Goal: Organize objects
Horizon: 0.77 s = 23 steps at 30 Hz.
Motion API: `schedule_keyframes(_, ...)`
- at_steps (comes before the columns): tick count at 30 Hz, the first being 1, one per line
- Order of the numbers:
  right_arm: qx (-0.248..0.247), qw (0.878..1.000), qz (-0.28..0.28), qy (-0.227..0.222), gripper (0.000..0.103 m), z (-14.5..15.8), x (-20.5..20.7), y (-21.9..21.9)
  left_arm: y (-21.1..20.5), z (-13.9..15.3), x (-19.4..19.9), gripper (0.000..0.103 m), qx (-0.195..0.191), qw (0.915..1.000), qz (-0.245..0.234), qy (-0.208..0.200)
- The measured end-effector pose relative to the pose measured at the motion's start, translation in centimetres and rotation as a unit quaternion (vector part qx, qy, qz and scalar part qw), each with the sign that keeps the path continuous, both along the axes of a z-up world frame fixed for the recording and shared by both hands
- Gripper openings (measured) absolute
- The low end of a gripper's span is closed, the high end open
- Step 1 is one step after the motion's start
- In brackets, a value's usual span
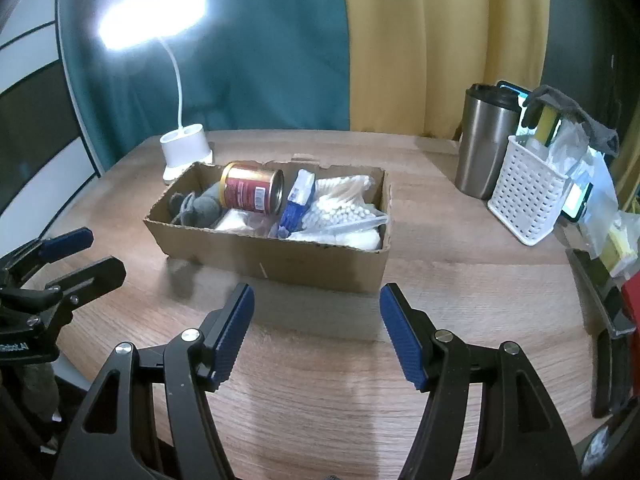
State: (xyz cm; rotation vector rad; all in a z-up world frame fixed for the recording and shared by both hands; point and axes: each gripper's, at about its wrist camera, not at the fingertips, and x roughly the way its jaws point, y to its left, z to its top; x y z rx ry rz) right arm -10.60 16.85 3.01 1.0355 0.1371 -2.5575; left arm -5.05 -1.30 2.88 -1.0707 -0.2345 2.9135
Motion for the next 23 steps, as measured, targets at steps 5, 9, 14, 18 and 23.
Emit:
schedule_keyframes(5,0.001,1.0,0.004,-0.003,0.069,-0.3,-0.1,-0.2,0.2,0.0,-0.1,0.094,-0.001,1.0,-0.004,-0.002)
schedule_keyframes(9,0.001,1.0,0.005,-0.005,0.069,-0.3,-0.3,-0.3,0.3,-0.1,-0.4,0.094,0.001,1.0,-0.007,-0.004)
schedule_keyframes(14,0.001,1.0,0.005,-0.005,0.069,-0.3,-0.3,-0.3,0.5,0.0,-0.5,0.094,0.0,0.9999,-0.011,-0.005)
schedule_keyframes(18,0.002,1.0,0.006,-0.005,0.069,-0.3,-0.3,-0.3,0.5,0.0,-0.7,0.094,0.0,0.9999,-0.014,-0.005)
schedule_keyframes(23,0.004,1.0,0.004,-0.006,0.069,-0.1,-0.6,0.1,-0.3,0.2,-1.2,0.094,-0.011,0.9999,-0.013,-0.001)
